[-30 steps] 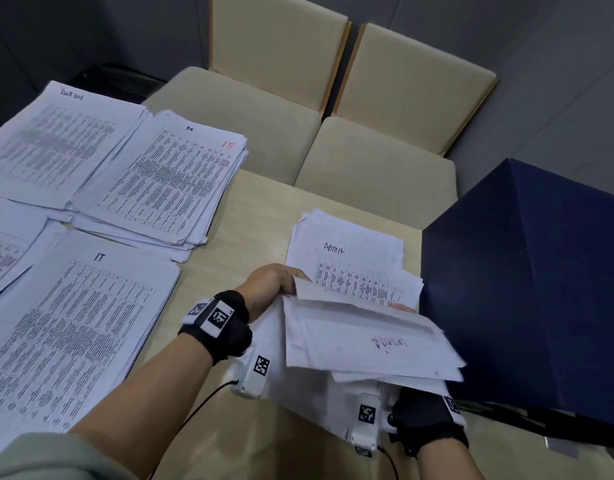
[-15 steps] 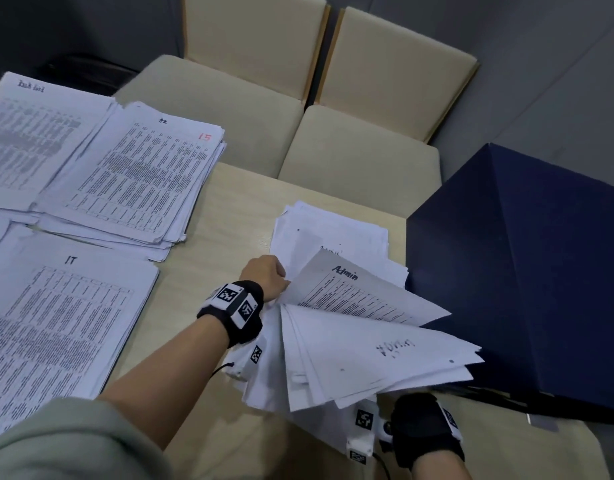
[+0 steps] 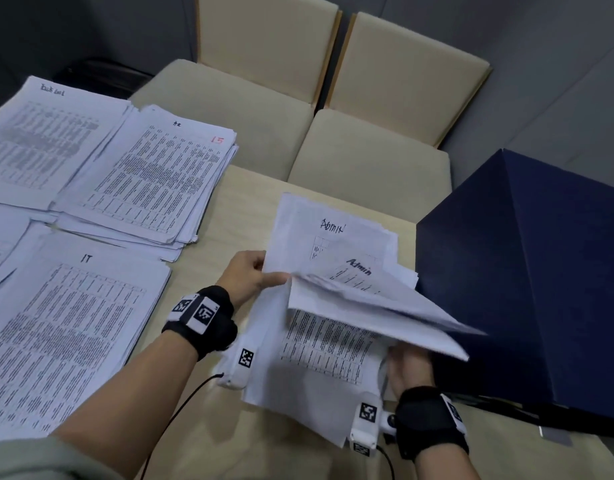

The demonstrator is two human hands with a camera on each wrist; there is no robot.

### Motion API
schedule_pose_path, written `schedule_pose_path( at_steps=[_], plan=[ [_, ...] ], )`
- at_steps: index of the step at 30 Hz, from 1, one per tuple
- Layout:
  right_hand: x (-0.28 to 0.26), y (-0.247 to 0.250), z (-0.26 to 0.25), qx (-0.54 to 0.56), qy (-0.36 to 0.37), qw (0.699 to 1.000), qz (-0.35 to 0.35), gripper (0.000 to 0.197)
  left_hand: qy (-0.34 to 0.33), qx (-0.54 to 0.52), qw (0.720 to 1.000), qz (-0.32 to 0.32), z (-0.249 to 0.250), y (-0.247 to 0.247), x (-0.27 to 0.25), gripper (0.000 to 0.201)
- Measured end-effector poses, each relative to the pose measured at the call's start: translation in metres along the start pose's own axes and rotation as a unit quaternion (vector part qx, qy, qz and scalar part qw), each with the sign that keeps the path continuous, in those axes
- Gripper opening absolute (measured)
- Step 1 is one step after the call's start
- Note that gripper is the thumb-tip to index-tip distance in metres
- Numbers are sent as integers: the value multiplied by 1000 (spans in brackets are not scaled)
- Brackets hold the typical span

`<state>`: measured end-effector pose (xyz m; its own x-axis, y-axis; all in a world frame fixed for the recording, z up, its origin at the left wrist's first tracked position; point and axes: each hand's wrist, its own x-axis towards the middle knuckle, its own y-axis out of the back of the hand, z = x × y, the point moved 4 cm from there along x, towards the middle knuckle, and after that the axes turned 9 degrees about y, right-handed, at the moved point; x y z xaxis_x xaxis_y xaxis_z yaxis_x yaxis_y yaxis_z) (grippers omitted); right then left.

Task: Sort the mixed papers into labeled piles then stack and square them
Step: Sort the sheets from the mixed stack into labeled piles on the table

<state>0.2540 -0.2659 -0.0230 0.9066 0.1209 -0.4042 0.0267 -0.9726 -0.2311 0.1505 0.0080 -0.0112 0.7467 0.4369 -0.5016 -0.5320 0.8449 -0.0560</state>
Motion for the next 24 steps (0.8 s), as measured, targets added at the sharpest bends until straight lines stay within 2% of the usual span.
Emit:
schedule_pose_path(
  at_steps=[2,5,7,10,13,16,19,21,23,24],
  plan=[
    [4,-4,-2,-14,-7,1000,20,25,10,-18,998,-61,3,-1,-9,19],
    [7,-19,-7,-32,-24,999,-13,31,29,-17,994,-100,2,2,-14,26],
    [3,-26,-12,-55,-13,997,-44,26,34,-42,994,-95,3,5,-14,34],
    [2,-29,-11,-68,-17,996,-48,13,14,-94,994,-58,6,13,-14,38],
    [5,-27,-9,-59,-23,997,-50,16,19,-109,991,-72,4,14,-14,44],
    [9,-27,-4,-69,-55,993,-82,15,27,-63,995,-73,4,11,-14,38],
    [8,-26,0,-55,-64,991,-101,31,7,-45,998,-47,6,14,-15,34],
    [7,-24,2,-46,-45,993,-101,32,-3,-40,999,-31,7,17,-15,32],
    [7,-22,3,-38,-41,994,-94,31,0,-28,998,-54,9,17,-18,33],
    [6,-23,1,-32,-40,994,-101,29,7,-34,995,-90,9,16,-19,37]
  ],
)
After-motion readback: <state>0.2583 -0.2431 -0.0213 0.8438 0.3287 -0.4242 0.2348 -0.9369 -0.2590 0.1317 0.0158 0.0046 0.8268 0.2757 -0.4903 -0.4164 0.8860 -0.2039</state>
